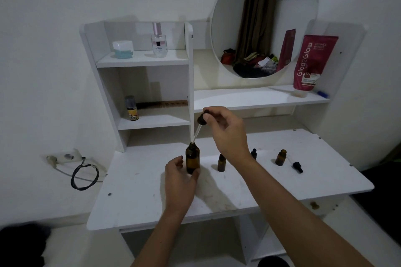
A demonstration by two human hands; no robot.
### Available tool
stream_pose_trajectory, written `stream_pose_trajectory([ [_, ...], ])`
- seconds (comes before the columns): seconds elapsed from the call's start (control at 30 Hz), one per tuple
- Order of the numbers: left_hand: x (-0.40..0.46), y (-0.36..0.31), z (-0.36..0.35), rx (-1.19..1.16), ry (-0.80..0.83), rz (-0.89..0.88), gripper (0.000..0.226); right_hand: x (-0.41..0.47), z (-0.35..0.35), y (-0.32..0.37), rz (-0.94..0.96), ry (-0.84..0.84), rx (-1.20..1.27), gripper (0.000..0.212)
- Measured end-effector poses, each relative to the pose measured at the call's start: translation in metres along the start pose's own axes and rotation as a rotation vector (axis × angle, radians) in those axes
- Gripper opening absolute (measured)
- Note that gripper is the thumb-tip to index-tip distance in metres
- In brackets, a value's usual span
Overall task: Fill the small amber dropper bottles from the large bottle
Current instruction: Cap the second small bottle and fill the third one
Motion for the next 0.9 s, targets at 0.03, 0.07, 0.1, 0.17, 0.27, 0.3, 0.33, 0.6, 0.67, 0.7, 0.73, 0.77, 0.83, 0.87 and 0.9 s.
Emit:
stream_pose_trajectory([
  [0.03, -0.004, 0.001, 0.001, -0.028, -0.025, 0.016, 0.064, 0.000, 0.005, 0.003, 0.018, -0.008, 0.003, 0.017],
  [0.07, -0.010, 0.001, 0.001, -0.057, -0.048, 0.028, 0.063, -0.001, 0.009, 0.004, 0.030, -0.013, 0.004, 0.018],
  [0.1, -0.015, 0.001, 0.000, -0.082, -0.062, 0.031, 0.061, -0.003, 0.015, 0.004, 0.036, -0.016, 0.002, 0.018],
  [0.17, -0.028, -0.003, -0.009, -0.108, -0.050, 0.015, 0.055, -0.009, 0.029, 0.002, 0.029, -0.030, 0.005, 0.019],
  [0.27, -0.047, -0.013, -0.036, -0.080, 0.023, -0.006, 0.050, -0.019, 0.055, -0.004, 0.008, -0.074, 0.020, 0.020],
  [0.3, -0.053, -0.016, -0.046, -0.071, 0.055, -0.015, 0.049, -0.022, 0.065, -0.005, 0.001, -0.092, 0.020, 0.020],
  [0.33, -0.059, -0.020, -0.058, -0.063, 0.095, -0.028, 0.049, -0.026, 0.075, -0.007, -0.006, -0.110, 0.015, 0.020],
  [0.6, -0.091, -0.047, -0.148, 0.004, 0.429, -0.109, 0.044, -0.043, 0.176, -0.023, -0.093, -0.216, -0.121, 0.014],
  [0.67, -0.092, -0.053, -0.167, 0.014, 0.468, -0.129, 0.046, -0.044, 0.203, -0.028, -0.091, -0.259, -0.155, 0.013],
  [0.7, -0.092, -0.056, -0.175, 0.020, 0.483, -0.141, 0.048, -0.044, 0.216, -0.030, -0.083, -0.287, -0.178, 0.013],
  [0.73, -0.092, -0.059, -0.184, 0.027, 0.497, -0.157, 0.050, -0.043, 0.227, -0.032, -0.077, -0.308, -0.201, 0.014],
  [0.77, -0.092, -0.062, -0.192, 0.039, 0.510, -0.176, 0.053, -0.043, 0.236, -0.034, -0.074, -0.318, -0.218, 0.014],
  [0.83, -0.091, -0.068, -0.209, 0.091, 0.529, -0.215, 0.057, -0.041, 0.249, -0.040, -0.076, -0.319, -0.240, 0.014],
  [0.87, -0.090, -0.070, -0.218, 0.122, 0.537, -0.228, 0.060, -0.040, 0.255, -0.044, -0.076, -0.316, -0.251, 0.014],
  [0.9, -0.089, -0.071, -0.225, 0.147, 0.540, -0.232, 0.064, -0.040, 0.259, -0.047, -0.073, -0.313, -0.263, 0.014],
])
Point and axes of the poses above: each hand's wrist, its own x-axis towards the middle knuckle, its own z-axis out of the back of the hand, y = z × x, the point moved 7 cm from there along x, towards the middle knuckle, and after that the axes turned 7 degrees about z, right-handed, at the moved point
